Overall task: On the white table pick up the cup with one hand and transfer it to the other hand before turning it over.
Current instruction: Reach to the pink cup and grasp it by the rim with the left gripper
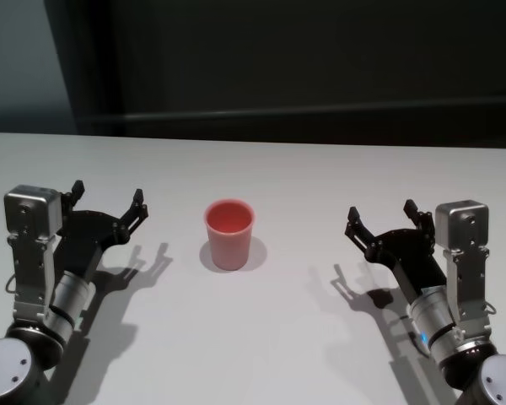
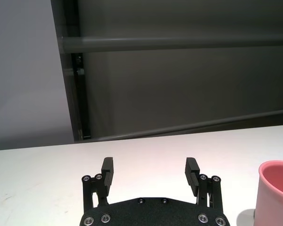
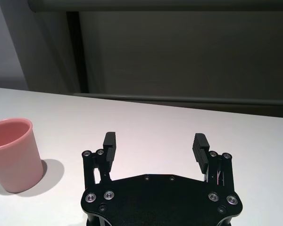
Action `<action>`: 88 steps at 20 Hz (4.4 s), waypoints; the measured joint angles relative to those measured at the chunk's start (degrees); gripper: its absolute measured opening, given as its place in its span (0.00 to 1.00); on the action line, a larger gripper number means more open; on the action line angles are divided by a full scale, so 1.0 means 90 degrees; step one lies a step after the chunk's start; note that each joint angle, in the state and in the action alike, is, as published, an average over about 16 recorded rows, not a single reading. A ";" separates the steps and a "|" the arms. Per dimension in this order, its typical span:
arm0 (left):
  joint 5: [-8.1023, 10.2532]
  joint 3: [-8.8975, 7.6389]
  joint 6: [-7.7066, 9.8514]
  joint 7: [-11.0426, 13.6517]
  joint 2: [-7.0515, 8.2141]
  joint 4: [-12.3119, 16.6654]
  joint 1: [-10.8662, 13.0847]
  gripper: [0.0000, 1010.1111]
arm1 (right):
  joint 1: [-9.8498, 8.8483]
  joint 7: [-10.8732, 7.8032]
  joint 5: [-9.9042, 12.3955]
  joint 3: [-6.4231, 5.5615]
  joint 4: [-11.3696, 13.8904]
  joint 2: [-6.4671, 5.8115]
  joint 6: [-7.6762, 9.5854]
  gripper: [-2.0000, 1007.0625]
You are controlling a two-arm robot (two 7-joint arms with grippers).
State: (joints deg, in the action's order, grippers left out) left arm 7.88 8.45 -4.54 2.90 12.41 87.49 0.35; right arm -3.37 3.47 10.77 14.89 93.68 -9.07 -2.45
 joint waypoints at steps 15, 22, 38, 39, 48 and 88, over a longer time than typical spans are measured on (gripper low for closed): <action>0.0000 0.0000 0.0000 0.0000 0.0000 0.0000 0.0000 0.99 | 0.0000 0.0000 0.0000 0.0000 0.0000 0.0000 0.0000 0.99; 0.0000 0.0000 0.0000 0.0000 0.0000 0.0000 0.0000 0.99 | 0.0000 0.0000 0.0000 0.0000 0.0000 0.0000 0.0000 0.99; -0.0099 -0.0070 -0.0076 0.0457 0.0134 -0.0022 -0.0250 0.99 | 0.0000 0.0000 0.0000 0.0000 0.0000 0.0000 0.0000 0.99; -0.0113 -0.0078 -0.0081 0.0532 0.0164 -0.0026 -0.0288 0.99 | 0.0000 0.0000 0.0000 0.0000 0.0000 0.0000 0.0000 0.99; -0.0175 -0.0081 -0.0163 0.1421 0.0645 0.0015 -0.0701 0.99 | 0.0000 0.0000 0.0000 0.0000 0.0000 0.0000 0.0000 0.99; -0.2857 0.2605 -0.1090 0.4476 0.3260 0.0527 -0.3175 0.99 | 0.0000 0.0000 0.0000 0.0000 0.0000 0.0000 0.0000 0.99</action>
State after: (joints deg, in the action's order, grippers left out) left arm -17.84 31.90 -14.35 43.18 41.75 92.23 -28.23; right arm -3.37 3.47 10.77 14.89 93.68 -9.07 -2.45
